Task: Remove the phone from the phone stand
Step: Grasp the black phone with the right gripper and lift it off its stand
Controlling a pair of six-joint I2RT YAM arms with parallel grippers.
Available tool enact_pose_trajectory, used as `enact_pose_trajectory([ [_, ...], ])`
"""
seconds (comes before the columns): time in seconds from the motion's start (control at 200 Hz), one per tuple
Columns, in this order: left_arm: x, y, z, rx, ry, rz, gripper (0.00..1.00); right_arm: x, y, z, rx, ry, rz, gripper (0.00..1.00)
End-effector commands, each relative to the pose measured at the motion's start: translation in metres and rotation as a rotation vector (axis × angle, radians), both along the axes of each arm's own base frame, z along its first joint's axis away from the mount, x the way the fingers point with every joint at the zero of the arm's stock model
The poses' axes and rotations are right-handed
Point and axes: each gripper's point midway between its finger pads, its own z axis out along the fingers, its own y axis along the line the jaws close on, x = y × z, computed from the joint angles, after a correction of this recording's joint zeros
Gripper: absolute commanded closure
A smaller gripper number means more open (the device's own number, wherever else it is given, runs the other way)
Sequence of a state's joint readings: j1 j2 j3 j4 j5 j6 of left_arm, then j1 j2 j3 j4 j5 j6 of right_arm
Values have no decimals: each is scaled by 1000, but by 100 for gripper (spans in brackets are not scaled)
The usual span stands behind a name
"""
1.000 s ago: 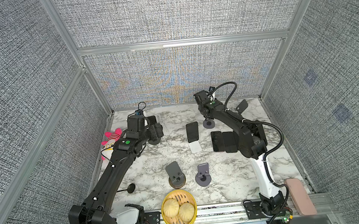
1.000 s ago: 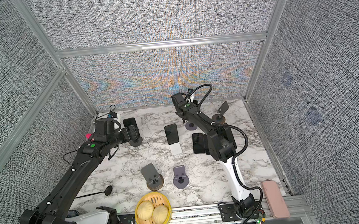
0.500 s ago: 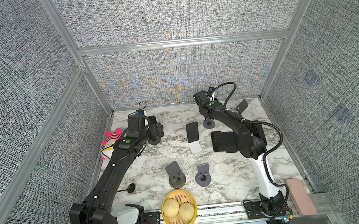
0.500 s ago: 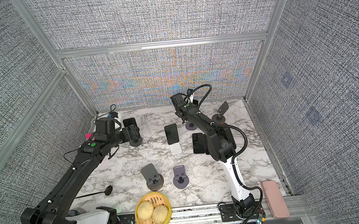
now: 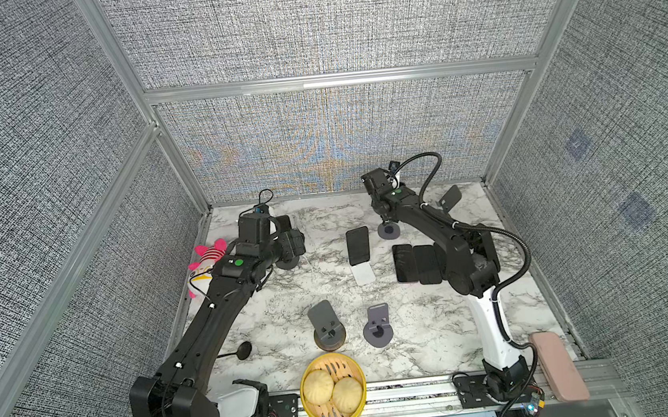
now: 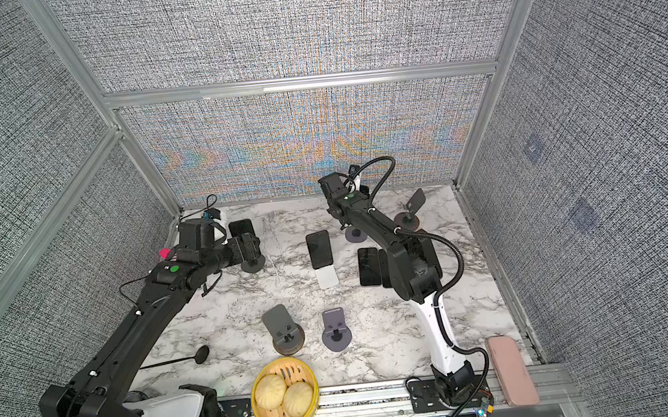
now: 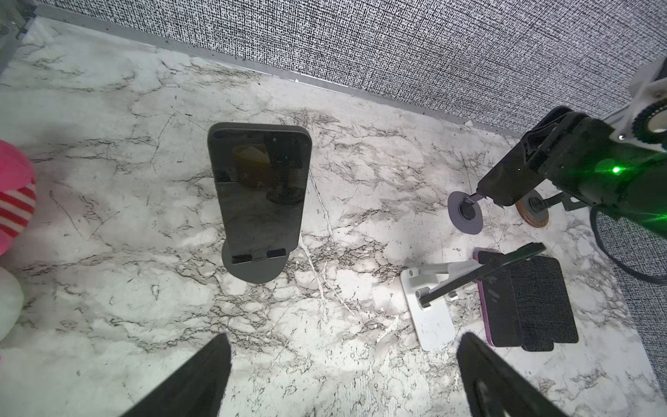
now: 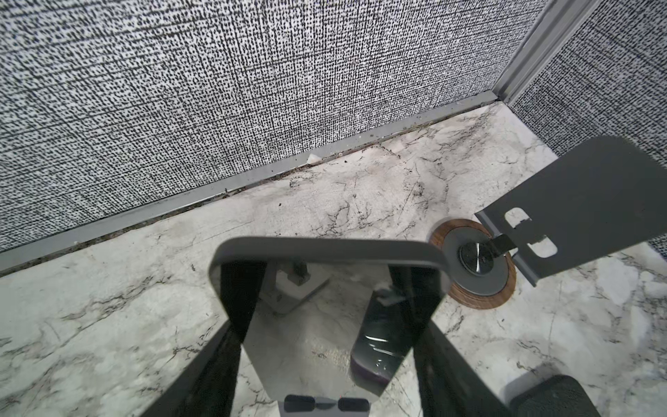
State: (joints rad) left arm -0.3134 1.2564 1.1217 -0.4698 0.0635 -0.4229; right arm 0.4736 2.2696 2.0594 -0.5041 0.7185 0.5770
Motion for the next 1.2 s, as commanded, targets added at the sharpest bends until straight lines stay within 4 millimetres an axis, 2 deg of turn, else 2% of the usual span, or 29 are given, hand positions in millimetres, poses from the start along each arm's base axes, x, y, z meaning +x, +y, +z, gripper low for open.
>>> enact_pose_trajectory([
  [0.0,1,-2,4,-4,-8,-11,1,3,2,14,20,-44,1,35],
  [0.175,1,-2,4,-6,-10,-14,1,1,3,16,23,-28,23,34],
  [0.42,1,-2,3,-6,-9,-11,1,-3,-1,27,67,-24,55,39],
  [0.675,0,-3,4,-8,-8,-14,1,-17,-9,37,80,5,97,40],
  [0.915,1,-4,2,-8,-7,-23,1,-44,-19,57,3,62,171,41],
  [1.195,2,-3,1,-1,-7,-20,1,-86,-28,81,7,107,242,43],
])
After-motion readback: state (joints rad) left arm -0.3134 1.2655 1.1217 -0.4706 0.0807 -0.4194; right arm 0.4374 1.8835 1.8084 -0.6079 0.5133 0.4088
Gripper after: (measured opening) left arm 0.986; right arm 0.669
